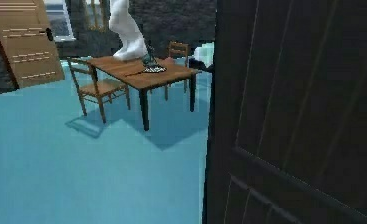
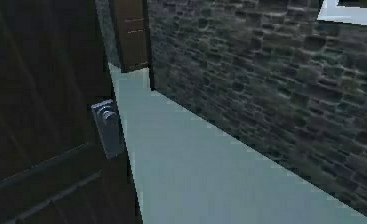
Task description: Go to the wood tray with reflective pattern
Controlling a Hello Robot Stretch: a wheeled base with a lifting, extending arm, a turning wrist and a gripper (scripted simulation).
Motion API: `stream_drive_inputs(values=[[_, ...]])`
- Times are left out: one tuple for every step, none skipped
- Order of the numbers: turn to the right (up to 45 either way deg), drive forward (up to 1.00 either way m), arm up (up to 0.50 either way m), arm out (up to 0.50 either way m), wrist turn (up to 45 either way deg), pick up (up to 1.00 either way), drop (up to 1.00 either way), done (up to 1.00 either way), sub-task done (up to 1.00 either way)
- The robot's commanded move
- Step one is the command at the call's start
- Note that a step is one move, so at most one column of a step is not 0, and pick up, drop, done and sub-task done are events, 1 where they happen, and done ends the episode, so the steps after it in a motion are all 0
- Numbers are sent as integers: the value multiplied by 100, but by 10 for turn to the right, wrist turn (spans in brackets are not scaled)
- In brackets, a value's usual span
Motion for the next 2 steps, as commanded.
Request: stream_drive_inputs(values=[[0, 20, 0, 0, 0, 0, 0, 0, 0], [-360, 0, 0, 0, 0, 0, 0, 0, 0]])
